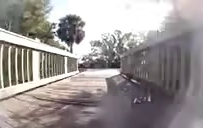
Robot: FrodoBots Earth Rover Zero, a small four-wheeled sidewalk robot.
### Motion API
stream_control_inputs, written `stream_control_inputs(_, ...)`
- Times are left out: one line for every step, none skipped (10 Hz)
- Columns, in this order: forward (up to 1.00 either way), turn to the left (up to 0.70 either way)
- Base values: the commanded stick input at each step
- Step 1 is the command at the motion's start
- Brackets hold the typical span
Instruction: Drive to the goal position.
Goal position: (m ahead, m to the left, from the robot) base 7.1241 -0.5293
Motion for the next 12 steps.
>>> stream_control_inputs(0.85,0.00)
stream_control_inputs(0.85,0.00)
stream_control_inputs(0.85,0.00)
stream_control_inputs(0.85,0.00)
stream_control_inputs(0.85,0.00)
stream_control_inputs(0.85,0.00)
stream_control_inputs(0.85,0.00)
stream_control_inputs(0.85,0.00)
stream_control_inputs(0.85,0.00)
stream_control_inputs(0.85,0.00)
stream_control_inputs(0.85,0.00)
stream_control_inputs(0.85,0.00)
